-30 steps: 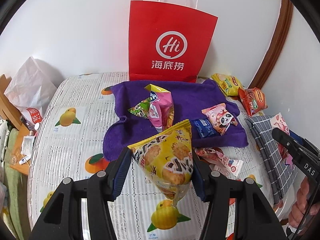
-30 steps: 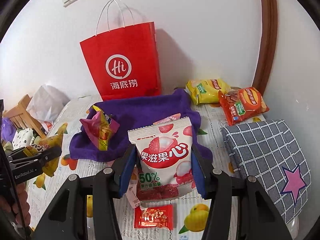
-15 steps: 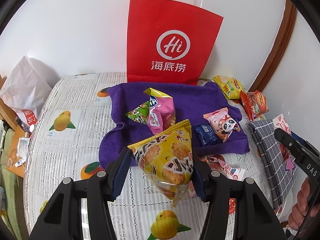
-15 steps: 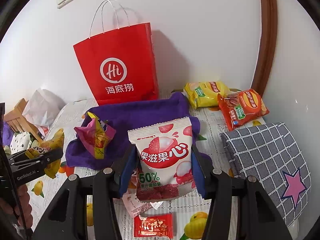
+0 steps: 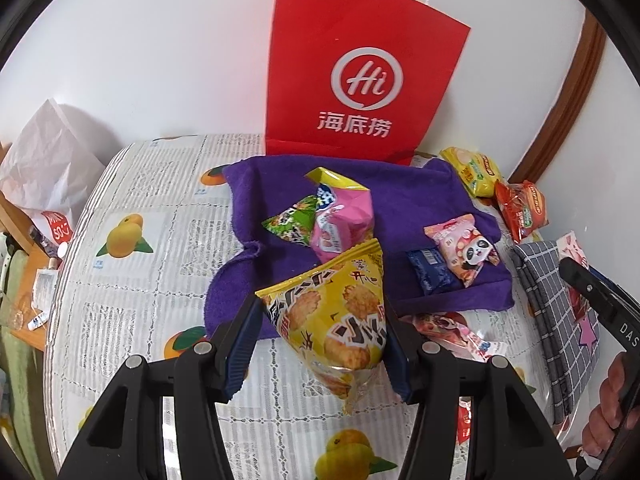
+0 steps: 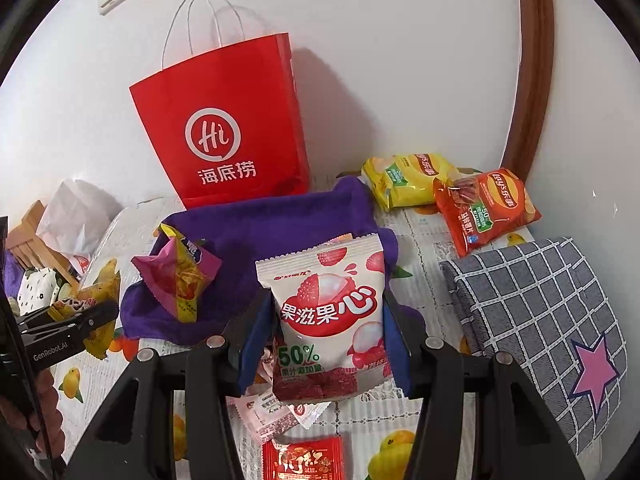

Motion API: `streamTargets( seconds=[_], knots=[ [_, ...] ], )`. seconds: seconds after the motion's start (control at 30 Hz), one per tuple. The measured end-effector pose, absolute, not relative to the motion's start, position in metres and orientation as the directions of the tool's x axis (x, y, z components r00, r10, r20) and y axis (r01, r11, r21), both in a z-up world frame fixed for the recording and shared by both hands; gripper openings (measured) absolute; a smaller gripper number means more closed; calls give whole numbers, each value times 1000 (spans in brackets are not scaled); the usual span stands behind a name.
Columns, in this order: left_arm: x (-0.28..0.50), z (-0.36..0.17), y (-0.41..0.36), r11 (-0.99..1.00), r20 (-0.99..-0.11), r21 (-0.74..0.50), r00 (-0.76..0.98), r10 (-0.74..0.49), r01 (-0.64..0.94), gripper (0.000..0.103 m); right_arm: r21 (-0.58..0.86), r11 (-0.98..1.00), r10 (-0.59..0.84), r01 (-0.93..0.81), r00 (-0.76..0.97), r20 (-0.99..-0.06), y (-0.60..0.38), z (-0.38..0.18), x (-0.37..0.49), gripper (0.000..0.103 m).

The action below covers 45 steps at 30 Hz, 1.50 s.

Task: Organize snacks

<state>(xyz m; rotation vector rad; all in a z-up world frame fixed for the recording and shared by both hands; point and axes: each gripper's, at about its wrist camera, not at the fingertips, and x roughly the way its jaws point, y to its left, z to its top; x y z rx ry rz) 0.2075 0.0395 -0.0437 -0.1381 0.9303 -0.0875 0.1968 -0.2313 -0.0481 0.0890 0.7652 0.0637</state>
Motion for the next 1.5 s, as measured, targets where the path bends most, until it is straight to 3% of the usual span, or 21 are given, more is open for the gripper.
streamTargets(
  seconds=[0.47,1.5],
  knots=[
    [219,-56,74,979,-802,-191,586,-116,-66,54,115,993,109,-39,696,-710,-223,-66,217,52],
    [296,-92,75,969,-807,-233,572,-145,-82,54,104,985,170,-140,623,-764,-183,-127,296,52]
  ],
)
